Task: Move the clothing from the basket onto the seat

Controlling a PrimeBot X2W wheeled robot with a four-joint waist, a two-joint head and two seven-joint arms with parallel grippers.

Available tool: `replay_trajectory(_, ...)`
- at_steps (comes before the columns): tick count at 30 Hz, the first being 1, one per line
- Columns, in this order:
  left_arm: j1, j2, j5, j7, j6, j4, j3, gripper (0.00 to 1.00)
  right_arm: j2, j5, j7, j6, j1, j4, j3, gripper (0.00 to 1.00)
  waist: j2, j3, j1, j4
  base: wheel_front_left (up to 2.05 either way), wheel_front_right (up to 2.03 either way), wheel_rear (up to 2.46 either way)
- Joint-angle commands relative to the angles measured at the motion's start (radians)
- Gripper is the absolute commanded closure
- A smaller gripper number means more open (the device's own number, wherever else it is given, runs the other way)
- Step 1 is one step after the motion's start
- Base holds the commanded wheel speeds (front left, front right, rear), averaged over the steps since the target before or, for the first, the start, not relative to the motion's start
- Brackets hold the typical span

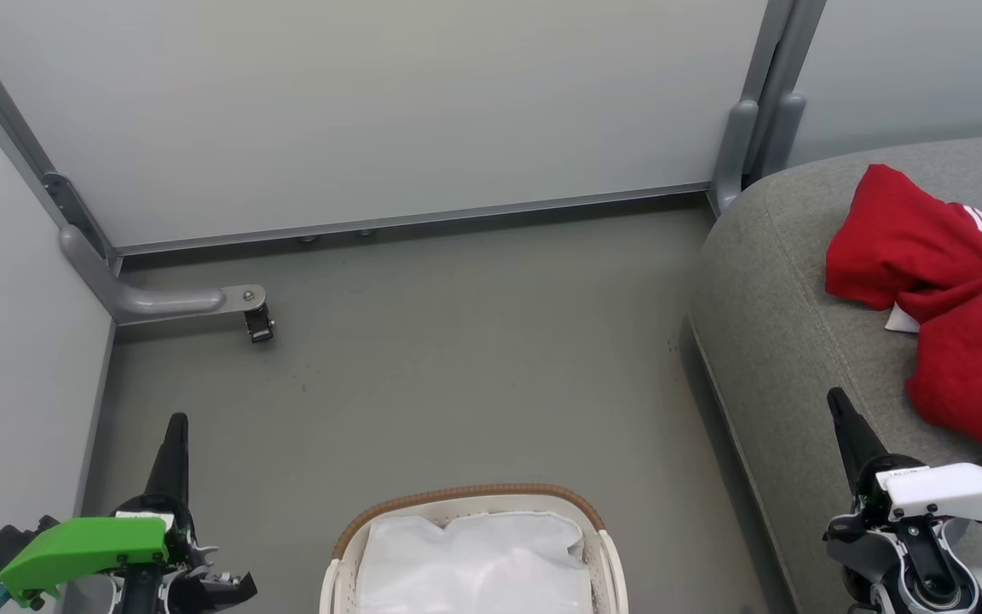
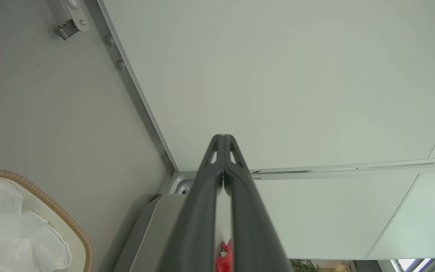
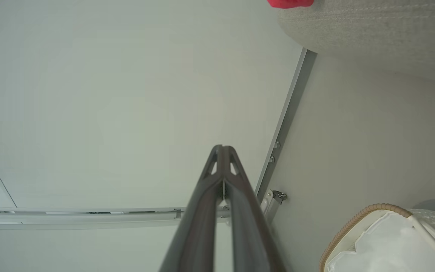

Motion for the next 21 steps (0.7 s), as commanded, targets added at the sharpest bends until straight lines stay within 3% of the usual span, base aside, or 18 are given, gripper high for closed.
replay_trajectory(1, -0.025, 0.000, -0.022, 0.006, 0.001, -0.007, 0.007, 1.00, -0.006, 0.023, 0.008, -0.001, 0.009, -0.009, -0.004, 1.00, 0.0000, 0.000, 0.0000, -0.001, 0.00, 0.00, 0.00)
replay_trajectory(21, -0.030, -0.002, -0.121, 0.035, 0.001, -0.017, 0.014, 1.00, -0.007, 0.131, 0.036, -0.001, 0.015, -0.026, -0.012, 1.00, 0.0000, 0.000, 0.0000, -0.007, 0.00, 0.00, 0.00)
